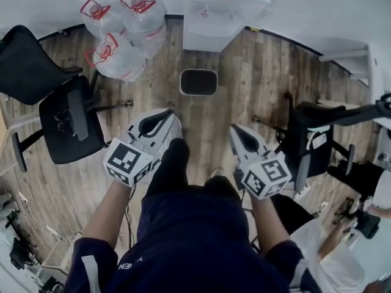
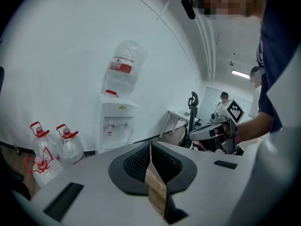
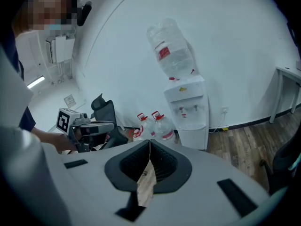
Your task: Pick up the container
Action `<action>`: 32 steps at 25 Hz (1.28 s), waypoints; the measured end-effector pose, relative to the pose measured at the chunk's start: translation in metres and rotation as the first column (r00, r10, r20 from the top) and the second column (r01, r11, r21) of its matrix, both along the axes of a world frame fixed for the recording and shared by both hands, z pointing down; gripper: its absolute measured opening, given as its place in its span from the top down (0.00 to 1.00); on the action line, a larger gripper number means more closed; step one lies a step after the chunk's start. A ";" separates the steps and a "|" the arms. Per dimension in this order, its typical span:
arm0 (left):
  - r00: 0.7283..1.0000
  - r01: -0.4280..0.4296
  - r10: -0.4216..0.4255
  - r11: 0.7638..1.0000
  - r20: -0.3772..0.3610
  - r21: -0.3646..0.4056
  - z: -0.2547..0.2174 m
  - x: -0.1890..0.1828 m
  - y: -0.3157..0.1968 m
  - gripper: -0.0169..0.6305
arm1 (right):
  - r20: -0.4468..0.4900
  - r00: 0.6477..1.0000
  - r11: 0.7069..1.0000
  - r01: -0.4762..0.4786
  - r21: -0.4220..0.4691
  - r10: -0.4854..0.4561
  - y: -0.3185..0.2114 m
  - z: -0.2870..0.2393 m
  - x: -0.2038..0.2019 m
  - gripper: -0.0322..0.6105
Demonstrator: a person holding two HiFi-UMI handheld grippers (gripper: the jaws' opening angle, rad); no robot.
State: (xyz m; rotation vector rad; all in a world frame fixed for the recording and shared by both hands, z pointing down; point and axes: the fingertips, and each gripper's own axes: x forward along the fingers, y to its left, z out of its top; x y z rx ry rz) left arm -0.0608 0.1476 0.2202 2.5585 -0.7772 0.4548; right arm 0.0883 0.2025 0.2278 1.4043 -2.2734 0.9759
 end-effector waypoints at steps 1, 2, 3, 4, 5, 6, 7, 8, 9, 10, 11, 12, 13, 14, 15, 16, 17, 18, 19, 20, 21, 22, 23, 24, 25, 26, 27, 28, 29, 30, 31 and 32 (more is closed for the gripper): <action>1.000 -0.007 0.007 1.000 0.002 -0.013 0.009 -0.002 -0.013 0.92 | -0.003 1.000 1.000 -0.014 -0.015 0.014 -0.011 0.008 -0.002 0.92; 1.000 -0.013 0.013 1.000 0.004 -0.026 0.018 -0.004 -0.025 0.92 | -0.006 1.000 0.999 -0.024 -0.028 0.024 -0.022 0.016 -0.003 0.92; 1.000 -0.020 0.020 0.999 0.006 -0.037 0.026 -0.005 -0.036 0.92 | -0.009 0.999 0.999 -0.031 -0.040 0.031 -0.031 0.023 -0.005 0.92; 1.000 -0.026 0.026 0.999 0.008 -0.047 0.035 -0.005 -0.046 0.92 | -0.011 0.999 0.998 -0.038 -0.050 0.037 -0.041 0.030 -0.005 0.92; 0.999 -0.032 0.032 0.998 0.010 -0.058 0.044 -0.004 -0.055 0.92 | -0.011 0.999 0.997 -0.044 -0.060 0.044 -0.049 0.037 -0.005 0.92; 0.999 -0.036 0.037 0.997 0.014 -0.069 0.053 -0.002 -0.062 0.92 | -0.011 0.999 0.996 -0.051 -0.069 0.050 -0.057 0.045 -0.004 0.92; 0.999 -0.041 0.042 0.996 0.019 -0.080 0.062 0.000 -0.069 0.92 | -0.013 0.998 0.995 -0.057 -0.079 0.056 -0.064 0.052 -0.002 0.92; 0.999 -0.046 0.048 0.995 0.026 -0.090 0.072 0.003 -0.076 0.92 | -0.016 0.998 0.994 -0.063 -0.088 0.062 -0.071 0.060 0.001 0.92; 0.998 -0.050 0.054 0.994 0.033 -0.101 0.082 0.006 -0.083 0.92 | -0.019 0.998 0.993 -0.069 -0.098 0.068 -0.078 0.070 0.005 0.92; 0.997 -0.052 0.057 0.992 0.042 -0.112 0.093 0.009 -0.090 0.92 | -0.022 0.997 0.991 -0.074 -0.110 0.072 -0.085 0.080 0.009 0.92; 0.997 -0.052 0.059 0.991 0.050 -0.122 0.105 0.011 -0.097 0.92 | -0.026 0.997 0.989 -0.078 -0.122 0.075 -0.092 0.092 0.013 0.92; 0.997 -0.051 0.059 0.990 0.059 -0.132 0.116 0.013 -0.105 0.92 | -0.029 0.997 0.988 -0.080 -0.135 0.077 -0.099 0.104 0.017 0.92; 0.996 -0.048 0.058 0.989 0.067 -0.141 0.128 0.015 -0.112 0.92 | -0.032 0.996 0.985 -0.081 -0.150 0.078 -0.106 0.117 0.021 0.92; 0.995 -0.044 0.056 0.988 0.076 -0.150 0.141 0.018 -0.119 0.92 | -0.036 0.996 0.983 -0.081 -0.165 0.076 -0.113 0.131 0.025 0.92; 0.995 -0.041 0.055 0.986 0.087 -0.160 0.156 0.020 -0.126 0.92 | -0.040 0.996 0.980 -0.080 -0.183 0.074 -0.118 0.147 0.029 0.92; 0.994 -0.038 0.055 0.985 0.098 -0.170 0.172 0.023 -0.131 0.92 | -0.044 0.996 0.976 -0.080 -0.202 0.072 -0.122 0.165 0.034 0.92; 0.992 -0.036 0.057 0.983 0.111 -0.180 0.190 0.027 -0.135 0.92 | -0.047 0.996 0.972 -0.080 -0.223 0.071 -0.125 0.184 0.039 0.92; 0.990 -0.035 0.060 0.981 0.127 -0.189 0.209 0.030 -0.138 0.92 | -0.049 0.996 0.966 -0.080 -0.245 0.070 -0.127 0.204 0.044 0.92; 0.988 -0.033 0.063 0.980 0.144 -0.198 0.231 0.033 -0.141 0.92 | -0.050 0.997 0.961 -0.075 -0.265 0.065 -0.128 0.225 0.048 0.92; 0.985 -0.030 0.065 0.978 0.162 -0.207 0.253 0.037 -0.144 0.92 | -0.051 0.997 0.957 -0.068 -0.283 0.056 -0.129 0.247 0.052 0.92; 0.982 -0.027 0.067 0.976 0.178 -0.217 0.276 0.041 -0.148 0.92 | -0.052 0.998 0.952 -0.061 -0.299 0.047 -0.131 0.270 0.055 0.92; 0.979 -0.025 0.070 0.974 0.191 -0.226 0.299 0.045 -0.153 0.92 | -0.052 0.998 0.947 -0.056 -0.315 0.042 -0.133 0.293 0.058 0.92; 0.976 -0.024 0.074 0.972 0.203 -0.236 0.322 0.048 -0.158 0.92 | -0.053 0.998 0.942 -0.056 -0.331 0.041 -0.137 0.316 0.061 0.92; 0.974 -0.023 0.078 0.969 0.214 -0.245 0.345 0.050 -0.164 0.92 | -0.054 0.997 0.936 -0.061 -0.348 0.045 -0.140 0.339 0.063 0.92; 0.972 -0.022 0.080 0.967 0.222 -0.253 0.368 0.053 -0.170 0.92 | -0.058 0.997 0.928 -0.072 -0.365 0.055 -0.144 0.362 0.065 0.92; 0.969 -0.020 0.082 0.965 0.231 -0.260 0.390 0.055 -0.175 0.92 | -0.064 0.996 0.920 -0.088 -0.382 0.069 -0.147 0.386 0.068 0.92; 0.966 -0.019 0.086 0.964 0.243 -0.266 0.414 0.057 -0.179 0.92 | -0.072 0.994 0.911 -0.109 -0.398 0.087 -0.149 0.411 0.071 0.92; 0.962 -0.020 0.092 0.962 0.256 -0.274 0.437 0.059 -0.181 0.92 | -0.080 0.991 0.900 -0.131 -0.415 0.107 -0.150 0.436 0.074 0.92; 0.958 -0.022 0.102 0.958 0.269 -0.285 0.461 0.061 -0.182 0.92 | -0.090 0.988 0.887 -0.154 -0.435 0.127 -0.150 0.461 0.078 0.90; 0.953 -0.028 0.116 0.954 0.282 -0.298 0.483 0.063 -0.182 0.90 | -0.102 0.984 0.873 -0.176 -0.456 0.145 -0.148 0.485 0.081 0.85; 0.947 -0.036 0.132 0.950 0.293 -0.311 0.504 0.065 -0.181 0.87 | -0.119 0.979 0.856 -0.200 -0.476 0.163 -0.146 0.509 0.084 0.77; 0.941 -0.048 0.150 0.946 0.304 -0.321 0.525 0.067 -0.181 0.85 | -0.140 0.973 0.840 -0.228 -0.493 0.182 -0.143 0.530 0.088 0.75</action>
